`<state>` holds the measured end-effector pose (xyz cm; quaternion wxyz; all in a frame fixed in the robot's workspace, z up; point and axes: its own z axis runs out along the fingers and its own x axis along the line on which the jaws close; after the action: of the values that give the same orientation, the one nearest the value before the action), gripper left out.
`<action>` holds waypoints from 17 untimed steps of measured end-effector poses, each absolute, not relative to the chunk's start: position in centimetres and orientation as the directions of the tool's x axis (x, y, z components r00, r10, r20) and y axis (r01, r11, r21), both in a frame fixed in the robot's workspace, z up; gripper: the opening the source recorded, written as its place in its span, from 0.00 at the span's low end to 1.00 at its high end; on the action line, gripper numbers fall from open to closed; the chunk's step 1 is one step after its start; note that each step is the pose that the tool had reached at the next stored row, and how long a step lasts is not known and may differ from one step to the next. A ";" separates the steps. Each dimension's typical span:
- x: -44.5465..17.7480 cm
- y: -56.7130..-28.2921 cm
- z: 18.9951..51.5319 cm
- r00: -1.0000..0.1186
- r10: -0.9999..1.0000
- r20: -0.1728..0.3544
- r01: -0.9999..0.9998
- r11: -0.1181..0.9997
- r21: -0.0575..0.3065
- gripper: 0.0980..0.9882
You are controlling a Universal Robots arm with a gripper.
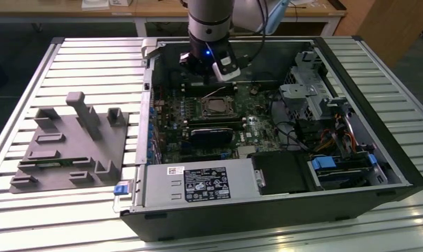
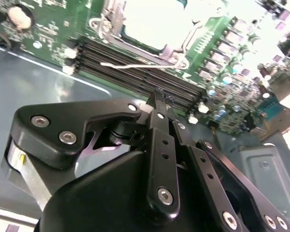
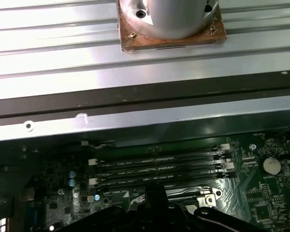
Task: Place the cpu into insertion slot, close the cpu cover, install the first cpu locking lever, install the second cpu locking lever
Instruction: 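Install the first cpu locking lever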
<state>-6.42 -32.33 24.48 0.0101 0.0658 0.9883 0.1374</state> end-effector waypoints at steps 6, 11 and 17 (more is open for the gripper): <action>-5.5 -32.3 24.5 -0.991 0.135 -0.002 0.129 0.954 0.269 0.01; -5.4 -32.3 24.5 -0.991 0.135 -0.002 0.130 0.955 0.267 0.01; -5.4 -32.3 24.0 -0.991 0.135 -0.021 0.125 0.955 0.268 0.01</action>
<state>-5.41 -32.33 24.02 0.0195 0.0657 0.9886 0.1344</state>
